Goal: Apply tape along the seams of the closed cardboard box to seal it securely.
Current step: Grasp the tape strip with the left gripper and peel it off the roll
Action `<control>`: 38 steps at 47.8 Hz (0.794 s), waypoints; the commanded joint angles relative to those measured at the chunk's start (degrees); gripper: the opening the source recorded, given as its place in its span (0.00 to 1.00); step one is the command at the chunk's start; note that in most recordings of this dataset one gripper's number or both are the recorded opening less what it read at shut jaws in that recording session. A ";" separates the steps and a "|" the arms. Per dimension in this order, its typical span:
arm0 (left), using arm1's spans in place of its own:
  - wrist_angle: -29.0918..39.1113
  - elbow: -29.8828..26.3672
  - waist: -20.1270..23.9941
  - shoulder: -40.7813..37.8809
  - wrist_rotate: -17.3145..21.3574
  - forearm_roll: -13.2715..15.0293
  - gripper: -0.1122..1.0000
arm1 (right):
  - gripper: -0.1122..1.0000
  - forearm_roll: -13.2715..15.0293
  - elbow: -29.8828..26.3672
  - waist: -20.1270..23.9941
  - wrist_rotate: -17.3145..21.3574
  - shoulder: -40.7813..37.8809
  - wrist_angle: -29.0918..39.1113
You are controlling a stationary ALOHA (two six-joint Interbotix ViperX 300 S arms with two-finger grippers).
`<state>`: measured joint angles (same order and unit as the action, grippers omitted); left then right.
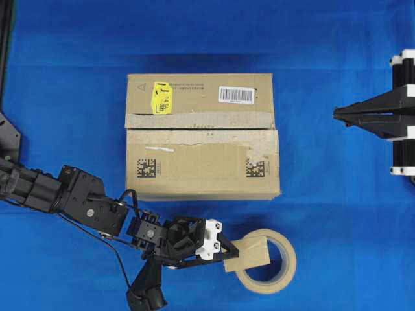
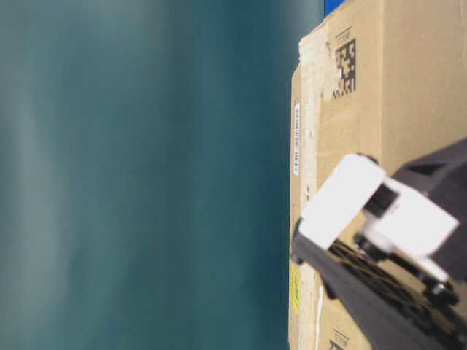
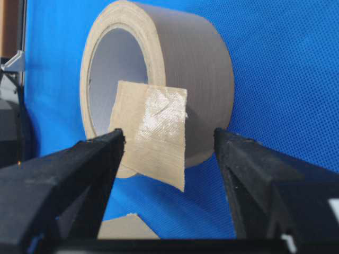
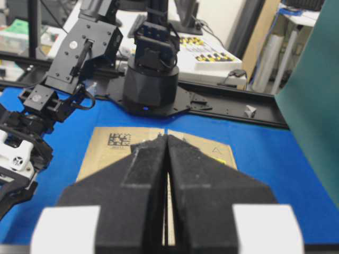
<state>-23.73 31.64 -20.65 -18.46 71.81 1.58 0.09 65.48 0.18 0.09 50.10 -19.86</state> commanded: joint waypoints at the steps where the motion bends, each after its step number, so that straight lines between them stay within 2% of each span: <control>1: 1.14 -0.97 0.00 1.05 0.09 0.09 0.64 | 0.11 0.09 -1.49 0.18 -0.09 -0.35 -0.35; 3: 1.41 -1.05 0.00 1.05 0.09 0.18 0.57 | 0.11 0.09 -1.49 0.18 -0.09 -0.35 -0.35; 9: 1.41 -1.49 -0.18 0.88 -0.09 0.18 0.25 | 0.11 0.18 -1.49 0.18 -0.18 -0.44 -0.26; 13: 1.41 -1.76 -0.18 0.88 -0.79 0.18 0.11 | 0.11 0.18 -1.49 0.18 -0.18 -0.44 -0.26; 27: 1.49 -0.79 -0.35 2.55 -1.23 0.26 0.10 | 0.11 0.18 -1.49 0.18 -0.09 -0.53 -0.26; 38: 2.81 3.25 -0.53 9.23 0.79 0.26 0.10 | 0.11 0.18 -1.49 0.18 -0.35 -0.70 0.26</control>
<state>-21.09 34.28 -21.01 -13.54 72.07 1.67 0.18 65.57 0.26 0.00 49.75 -19.69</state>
